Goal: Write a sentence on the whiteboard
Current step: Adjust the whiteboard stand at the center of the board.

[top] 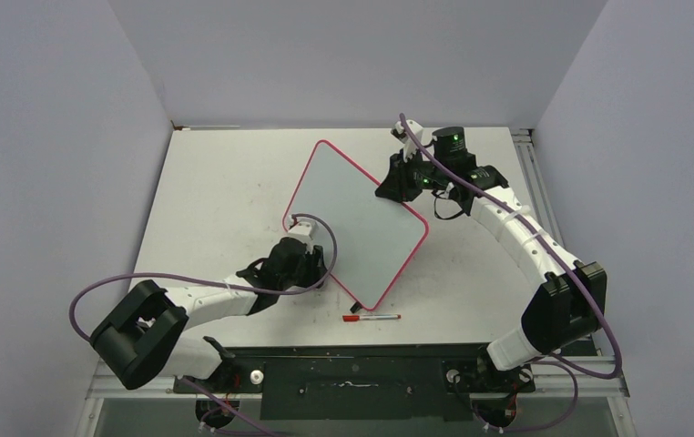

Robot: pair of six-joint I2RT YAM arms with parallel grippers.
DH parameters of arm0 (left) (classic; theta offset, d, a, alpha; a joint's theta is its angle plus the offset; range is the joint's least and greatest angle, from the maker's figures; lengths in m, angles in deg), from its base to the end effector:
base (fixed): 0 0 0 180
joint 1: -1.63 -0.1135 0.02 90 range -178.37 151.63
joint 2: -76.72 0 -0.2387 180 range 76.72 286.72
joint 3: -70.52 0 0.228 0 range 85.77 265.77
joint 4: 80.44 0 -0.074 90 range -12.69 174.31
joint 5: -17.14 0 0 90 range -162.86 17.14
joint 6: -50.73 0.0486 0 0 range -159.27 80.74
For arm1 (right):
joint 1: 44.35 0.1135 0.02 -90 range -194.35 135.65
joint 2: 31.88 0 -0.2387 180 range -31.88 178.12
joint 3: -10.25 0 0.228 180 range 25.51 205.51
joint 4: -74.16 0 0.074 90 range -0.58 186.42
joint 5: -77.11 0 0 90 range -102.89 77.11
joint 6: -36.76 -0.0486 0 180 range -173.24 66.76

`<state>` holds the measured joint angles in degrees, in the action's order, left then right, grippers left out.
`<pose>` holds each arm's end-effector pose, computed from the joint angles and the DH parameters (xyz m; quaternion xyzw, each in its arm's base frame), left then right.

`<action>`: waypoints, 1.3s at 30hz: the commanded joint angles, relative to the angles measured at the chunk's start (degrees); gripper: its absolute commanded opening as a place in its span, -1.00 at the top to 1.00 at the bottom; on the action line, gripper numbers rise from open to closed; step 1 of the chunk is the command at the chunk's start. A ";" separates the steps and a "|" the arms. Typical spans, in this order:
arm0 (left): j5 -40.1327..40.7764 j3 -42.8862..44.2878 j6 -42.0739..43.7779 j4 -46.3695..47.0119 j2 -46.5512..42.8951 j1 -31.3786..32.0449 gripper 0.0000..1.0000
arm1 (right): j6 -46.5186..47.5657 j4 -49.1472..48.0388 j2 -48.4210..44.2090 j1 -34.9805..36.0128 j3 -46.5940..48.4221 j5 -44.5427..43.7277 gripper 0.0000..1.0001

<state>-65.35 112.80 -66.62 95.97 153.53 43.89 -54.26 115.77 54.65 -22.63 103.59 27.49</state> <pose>0.1889 -0.1631 0.1412 0.0880 0.8935 -0.2008 0.3920 0.2885 0.1488 0.3154 -0.3067 0.7895 0.3856 0.3660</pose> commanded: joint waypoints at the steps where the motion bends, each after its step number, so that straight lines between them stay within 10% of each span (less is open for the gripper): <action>1: 0.41 2.28 5.99 7.31 1.50 0.69 0.13 | 3.93 -0.70 -2.81 -0.65 0.08 1.19 0.89; 13: 0.33 2.53 12.52 10.75 5.55 2.08 0.24 | 4.13 0.89 -2.23 -1.55 -0.12 3.79 0.89; 23: 5.37 1.79 13.30 11.79 6.04 3.81 1.00 | 5.08 1.83 -0.51 -1.13 1.11 4.55 0.89; 39: 19.18 2.24 6.14 6.98 5.93 3.77 1.00 | 11.05 7.63 5.57 -1.76 9.62 8.71 0.89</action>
<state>-54.75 113.15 -57.05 102.33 159.15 48.86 -48.34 121.27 60.02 -24.07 110.50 33.37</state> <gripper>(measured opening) 0.189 0.137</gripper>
